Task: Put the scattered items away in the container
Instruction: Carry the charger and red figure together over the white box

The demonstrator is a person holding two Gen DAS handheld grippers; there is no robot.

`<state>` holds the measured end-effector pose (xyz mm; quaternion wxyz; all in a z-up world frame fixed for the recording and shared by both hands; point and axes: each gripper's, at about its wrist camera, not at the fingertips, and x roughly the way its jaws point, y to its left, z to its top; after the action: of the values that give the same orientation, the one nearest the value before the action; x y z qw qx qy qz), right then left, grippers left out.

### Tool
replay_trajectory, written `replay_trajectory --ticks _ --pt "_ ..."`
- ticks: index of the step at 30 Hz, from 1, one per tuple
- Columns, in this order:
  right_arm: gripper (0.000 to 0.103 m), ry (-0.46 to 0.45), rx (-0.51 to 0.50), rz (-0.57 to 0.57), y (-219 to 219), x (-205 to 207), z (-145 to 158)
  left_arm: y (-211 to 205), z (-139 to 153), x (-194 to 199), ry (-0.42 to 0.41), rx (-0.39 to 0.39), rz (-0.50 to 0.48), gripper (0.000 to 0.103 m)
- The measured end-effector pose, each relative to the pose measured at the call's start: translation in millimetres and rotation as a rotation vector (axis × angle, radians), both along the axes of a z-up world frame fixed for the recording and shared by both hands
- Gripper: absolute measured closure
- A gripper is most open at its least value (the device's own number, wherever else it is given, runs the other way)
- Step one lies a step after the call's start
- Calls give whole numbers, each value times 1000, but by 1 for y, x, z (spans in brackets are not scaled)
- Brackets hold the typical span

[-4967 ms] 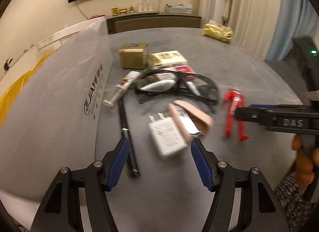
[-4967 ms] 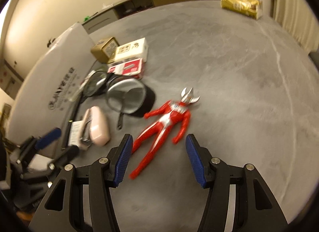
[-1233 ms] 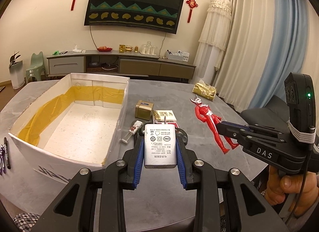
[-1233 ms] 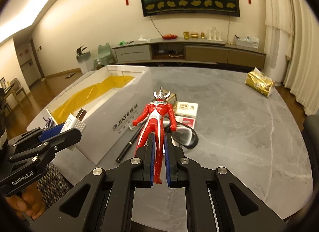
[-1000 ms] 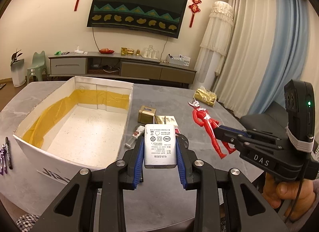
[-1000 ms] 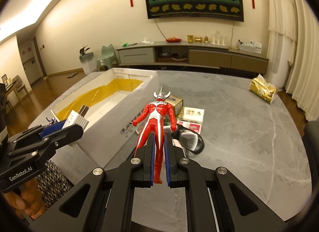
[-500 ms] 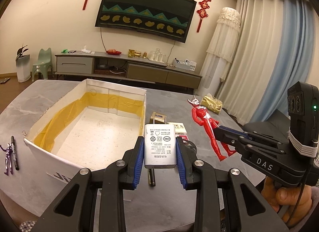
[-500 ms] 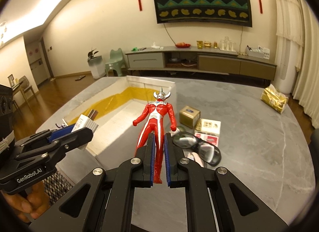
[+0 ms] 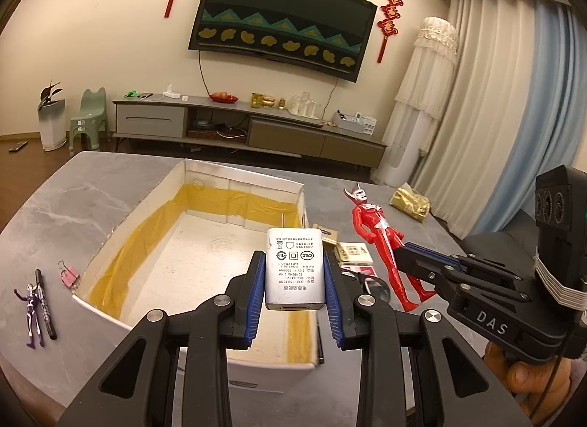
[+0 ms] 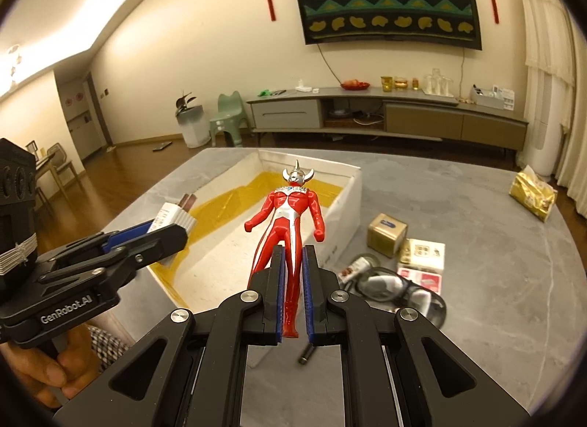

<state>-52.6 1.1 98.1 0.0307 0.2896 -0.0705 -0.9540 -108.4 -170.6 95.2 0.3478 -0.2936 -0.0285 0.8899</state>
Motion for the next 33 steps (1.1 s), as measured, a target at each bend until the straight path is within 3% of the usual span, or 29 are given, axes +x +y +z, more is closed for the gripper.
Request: replay_trajectory --ticks 21,33 --pt "94 3 10 54 -30 -49 15 -8 16 -50 10 -55 5 72" --pt "94 -29 1 64 -25 -78 19 -9 17 -77 8 -83 11 72"
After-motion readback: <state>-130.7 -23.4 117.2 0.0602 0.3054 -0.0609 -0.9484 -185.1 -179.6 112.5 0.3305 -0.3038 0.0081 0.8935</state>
